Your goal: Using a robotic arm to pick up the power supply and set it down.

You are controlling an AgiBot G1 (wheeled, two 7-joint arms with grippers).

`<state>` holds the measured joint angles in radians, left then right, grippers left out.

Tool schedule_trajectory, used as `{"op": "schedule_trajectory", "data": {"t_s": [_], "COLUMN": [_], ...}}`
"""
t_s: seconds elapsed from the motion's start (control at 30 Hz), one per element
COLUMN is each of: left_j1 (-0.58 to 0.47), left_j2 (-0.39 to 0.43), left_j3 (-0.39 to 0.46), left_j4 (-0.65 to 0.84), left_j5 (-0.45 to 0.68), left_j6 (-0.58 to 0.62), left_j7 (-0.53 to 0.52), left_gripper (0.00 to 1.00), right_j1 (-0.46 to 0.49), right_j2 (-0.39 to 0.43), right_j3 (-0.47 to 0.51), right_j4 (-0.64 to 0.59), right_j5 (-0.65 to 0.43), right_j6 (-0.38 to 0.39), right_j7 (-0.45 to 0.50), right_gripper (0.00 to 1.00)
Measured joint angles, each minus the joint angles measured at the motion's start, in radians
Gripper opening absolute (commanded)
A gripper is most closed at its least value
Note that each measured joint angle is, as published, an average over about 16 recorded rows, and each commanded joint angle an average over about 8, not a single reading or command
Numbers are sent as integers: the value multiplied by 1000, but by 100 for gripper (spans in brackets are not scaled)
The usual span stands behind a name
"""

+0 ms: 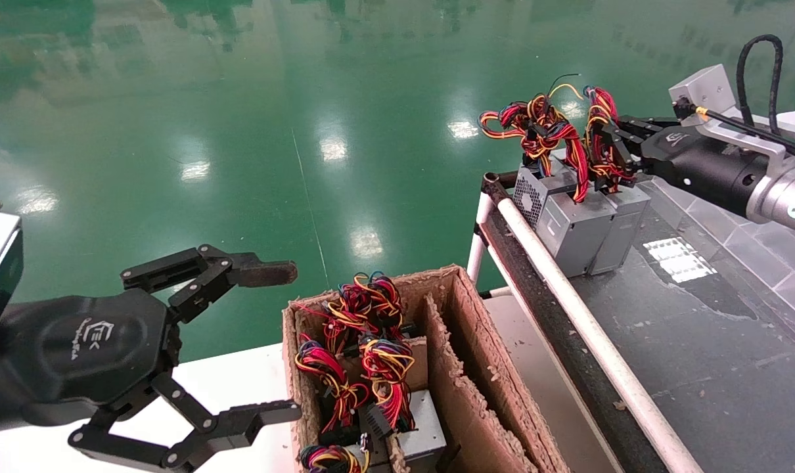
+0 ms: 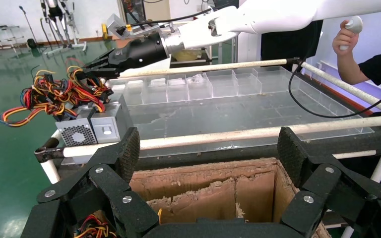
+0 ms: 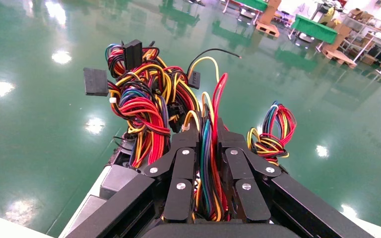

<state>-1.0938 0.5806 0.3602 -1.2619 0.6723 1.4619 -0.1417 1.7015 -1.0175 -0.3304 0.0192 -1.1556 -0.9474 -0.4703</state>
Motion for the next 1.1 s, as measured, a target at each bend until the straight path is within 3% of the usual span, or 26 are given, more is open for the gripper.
{"op": "schedule_trajectory", "data": {"t_s": [0.63,1.1], "left_j1": [0,0], "left_j2": [0,0], "left_j3": [0,0], "left_j4": [0,0], "left_j5": [0,0], "left_j6": [0,0], "left_j7": [0,0], "left_gripper": [100,100], "right_j1": [-4,42], "right_j2": [45,103], "right_j3": [-3,-11], "right_j4": [-30,-47], "right_j5": [-5,-17], "right_j6": [-41,-193], "right_j7": [32,187], "right_gripper": [100,100]}}
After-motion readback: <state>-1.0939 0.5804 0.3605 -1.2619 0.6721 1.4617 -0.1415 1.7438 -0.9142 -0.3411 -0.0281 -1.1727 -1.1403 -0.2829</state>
